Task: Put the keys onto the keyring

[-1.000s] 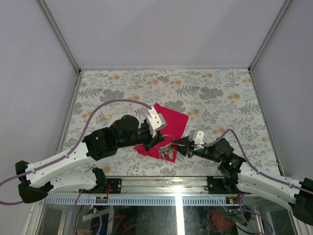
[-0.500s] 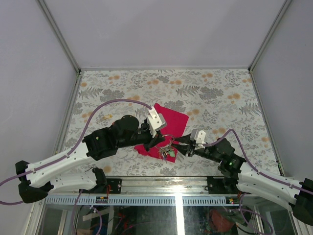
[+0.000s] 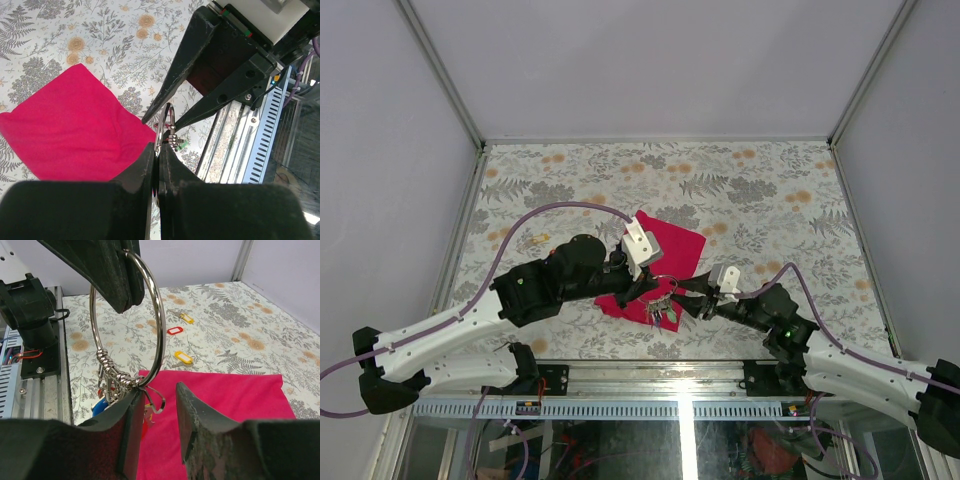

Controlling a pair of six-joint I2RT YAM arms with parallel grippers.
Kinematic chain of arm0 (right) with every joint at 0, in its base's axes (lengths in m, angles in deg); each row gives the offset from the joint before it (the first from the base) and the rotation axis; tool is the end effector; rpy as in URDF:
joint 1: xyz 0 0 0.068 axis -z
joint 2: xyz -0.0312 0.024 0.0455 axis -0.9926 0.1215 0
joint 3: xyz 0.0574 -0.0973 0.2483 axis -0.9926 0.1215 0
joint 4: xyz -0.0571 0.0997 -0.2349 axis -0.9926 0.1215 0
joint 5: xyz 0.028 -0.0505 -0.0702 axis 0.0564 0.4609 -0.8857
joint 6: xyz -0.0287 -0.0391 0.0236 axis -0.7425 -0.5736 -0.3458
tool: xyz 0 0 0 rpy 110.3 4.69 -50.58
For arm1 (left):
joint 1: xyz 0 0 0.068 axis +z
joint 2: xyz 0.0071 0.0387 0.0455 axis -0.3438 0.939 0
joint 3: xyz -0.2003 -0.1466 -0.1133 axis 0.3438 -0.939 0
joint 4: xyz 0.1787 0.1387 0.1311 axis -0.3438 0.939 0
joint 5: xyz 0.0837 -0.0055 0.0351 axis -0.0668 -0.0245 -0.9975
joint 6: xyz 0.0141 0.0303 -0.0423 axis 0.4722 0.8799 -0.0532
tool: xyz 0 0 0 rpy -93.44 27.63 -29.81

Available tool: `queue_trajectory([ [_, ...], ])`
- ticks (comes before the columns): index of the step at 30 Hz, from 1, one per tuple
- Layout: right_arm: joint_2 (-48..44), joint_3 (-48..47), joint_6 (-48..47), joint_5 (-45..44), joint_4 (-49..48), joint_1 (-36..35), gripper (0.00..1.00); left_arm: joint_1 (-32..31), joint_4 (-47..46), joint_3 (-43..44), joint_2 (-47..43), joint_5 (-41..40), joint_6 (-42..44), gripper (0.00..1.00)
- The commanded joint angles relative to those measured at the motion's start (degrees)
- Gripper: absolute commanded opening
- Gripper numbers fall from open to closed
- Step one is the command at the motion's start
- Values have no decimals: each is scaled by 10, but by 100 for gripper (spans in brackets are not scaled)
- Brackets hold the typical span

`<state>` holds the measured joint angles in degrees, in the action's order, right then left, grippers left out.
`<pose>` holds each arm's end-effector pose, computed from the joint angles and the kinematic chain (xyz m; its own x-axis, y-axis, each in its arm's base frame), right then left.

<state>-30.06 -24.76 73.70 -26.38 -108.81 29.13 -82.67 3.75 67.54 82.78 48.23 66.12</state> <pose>0.0921 0.1423 0.2445 0.1482 0.1456 -0.9782 -0.9282 0.3618 -0.0868 0.0979 -0.1977 0.3628 -0.1629 0.3544 -0.9208 0.9338 0.3568 -0.0279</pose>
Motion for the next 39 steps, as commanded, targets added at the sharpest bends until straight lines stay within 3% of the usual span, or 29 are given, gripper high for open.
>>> queue_trajectory([
  [1, 5, 1, 3, -14, -76, -2, 39, 3, -45, 27, -2, 5, -10, 0],
  [6, 17, 5, 4, -17, -99, -2, 41, 2, -48, 27, -2, 3, -13, 0],
  [13, 0, 9, 1, -24, -93, -2, 18, 2, -45, 26, -6, -7, -13, 0],
  [20, -57, -2, -28, -34, 4, -2, 2, 2, -44, 20, -14, -23, -13, 0],
  [25, -97, -47, -67, -47, 151, -2, 0, 2, -39, 13, -24, -43, -15, 0],
  [29, -97, -128, -78, -60, 308, -2, 0, 3, -42, -3, -31, -56, -20, 12],
  [32, -71, -194, -71, -71, 429, -2, 0, 2, -53, -16, -35, -58, -29, 21],
  [39, 34, -338, 5, -112, 667, -2, 0, 2, -85, -43, -43, -68, -45, 31],
])
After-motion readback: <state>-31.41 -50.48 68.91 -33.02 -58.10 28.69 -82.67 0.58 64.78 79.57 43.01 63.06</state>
